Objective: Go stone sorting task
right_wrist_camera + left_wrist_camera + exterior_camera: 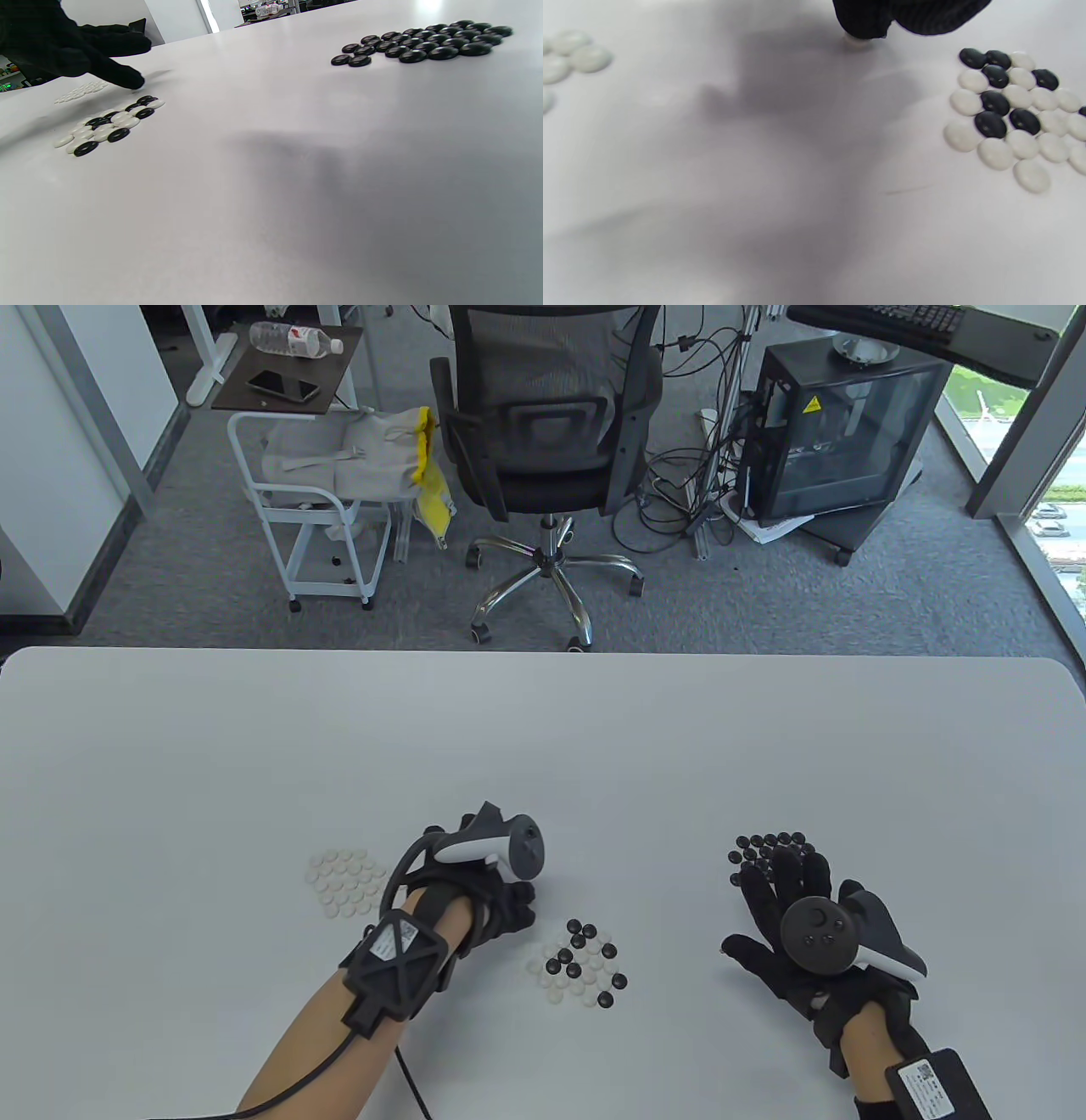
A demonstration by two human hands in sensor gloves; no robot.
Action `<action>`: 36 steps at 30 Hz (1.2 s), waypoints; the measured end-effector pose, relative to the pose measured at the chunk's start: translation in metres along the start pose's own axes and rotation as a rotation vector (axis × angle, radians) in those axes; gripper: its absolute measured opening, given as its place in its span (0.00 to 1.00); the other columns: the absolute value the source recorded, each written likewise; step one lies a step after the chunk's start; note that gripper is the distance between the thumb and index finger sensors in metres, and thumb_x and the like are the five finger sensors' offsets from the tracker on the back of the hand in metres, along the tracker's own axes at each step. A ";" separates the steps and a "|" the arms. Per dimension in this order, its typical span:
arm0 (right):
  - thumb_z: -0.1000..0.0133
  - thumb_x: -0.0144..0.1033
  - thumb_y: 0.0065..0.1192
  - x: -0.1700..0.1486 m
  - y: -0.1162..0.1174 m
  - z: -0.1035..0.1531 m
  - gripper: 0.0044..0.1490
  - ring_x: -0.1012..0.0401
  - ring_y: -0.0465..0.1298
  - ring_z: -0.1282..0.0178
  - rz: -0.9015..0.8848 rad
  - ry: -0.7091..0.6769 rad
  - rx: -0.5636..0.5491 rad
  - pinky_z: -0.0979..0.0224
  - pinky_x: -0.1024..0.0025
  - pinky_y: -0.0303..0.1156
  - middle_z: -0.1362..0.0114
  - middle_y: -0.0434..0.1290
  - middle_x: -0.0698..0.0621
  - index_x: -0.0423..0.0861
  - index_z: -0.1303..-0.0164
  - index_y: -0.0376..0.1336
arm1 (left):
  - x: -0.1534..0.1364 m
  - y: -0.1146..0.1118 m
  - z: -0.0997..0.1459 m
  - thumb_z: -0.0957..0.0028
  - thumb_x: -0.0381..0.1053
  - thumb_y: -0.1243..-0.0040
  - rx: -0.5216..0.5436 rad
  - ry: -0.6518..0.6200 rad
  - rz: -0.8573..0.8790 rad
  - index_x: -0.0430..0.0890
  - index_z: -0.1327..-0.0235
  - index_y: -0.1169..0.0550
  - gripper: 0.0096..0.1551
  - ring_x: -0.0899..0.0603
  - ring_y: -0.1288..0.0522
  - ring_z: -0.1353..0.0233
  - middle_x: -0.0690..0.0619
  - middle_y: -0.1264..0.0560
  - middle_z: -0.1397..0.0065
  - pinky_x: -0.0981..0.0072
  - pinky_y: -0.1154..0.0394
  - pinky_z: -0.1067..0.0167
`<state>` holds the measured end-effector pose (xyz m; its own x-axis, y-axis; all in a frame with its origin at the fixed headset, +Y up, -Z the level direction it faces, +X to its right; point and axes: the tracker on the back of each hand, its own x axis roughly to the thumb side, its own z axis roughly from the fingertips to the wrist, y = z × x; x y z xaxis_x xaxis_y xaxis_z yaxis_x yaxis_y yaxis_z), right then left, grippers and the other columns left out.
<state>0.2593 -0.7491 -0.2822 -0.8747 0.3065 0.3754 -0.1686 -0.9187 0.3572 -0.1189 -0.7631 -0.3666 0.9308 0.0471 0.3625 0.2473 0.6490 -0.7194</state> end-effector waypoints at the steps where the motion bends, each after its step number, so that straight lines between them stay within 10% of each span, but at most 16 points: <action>1: 0.33 0.56 0.36 -0.001 0.000 0.000 0.56 0.22 0.21 0.28 0.001 0.003 0.003 0.41 0.12 0.23 0.21 0.21 0.17 0.28 0.12 0.31 | -0.011 -0.007 0.007 0.45 0.63 0.60 -0.002 0.019 0.002 0.60 0.17 0.41 0.38 0.26 0.83 0.27 0.38 0.78 0.20 0.17 0.75 0.42; 21: 0.33 0.56 0.36 0.002 0.006 -0.006 0.56 0.22 0.21 0.28 0.000 -0.001 0.030 0.41 0.12 0.23 0.21 0.21 0.17 0.28 0.12 0.31 | -0.107 -0.043 0.040 0.45 0.63 0.60 0.005 0.197 0.169 0.60 0.17 0.46 0.39 0.26 0.84 0.28 0.38 0.80 0.22 0.17 0.76 0.43; 36: 0.33 0.56 0.36 0.000 0.004 -0.004 0.56 0.22 0.21 0.28 -0.009 0.001 0.019 0.41 0.12 0.23 0.21 0.21 0.17 0.28 0.12 0.31 | 0.001 0.018 0.051 0.45 0.64 0.60 0.117 -0.136 0.109 0.56 0.16 0.38 0.40 0.25 0.81 0.27 0.36 0.75 0.18 0.16 0.73 0.41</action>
<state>0.2562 -0.7540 -0.2844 -0.8737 0.3144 0.3712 -0.1678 -0.9111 0.3765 -0.1276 -0.7126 -0.3491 0.9036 0.2186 0.3684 0.1066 0.7182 -0.6877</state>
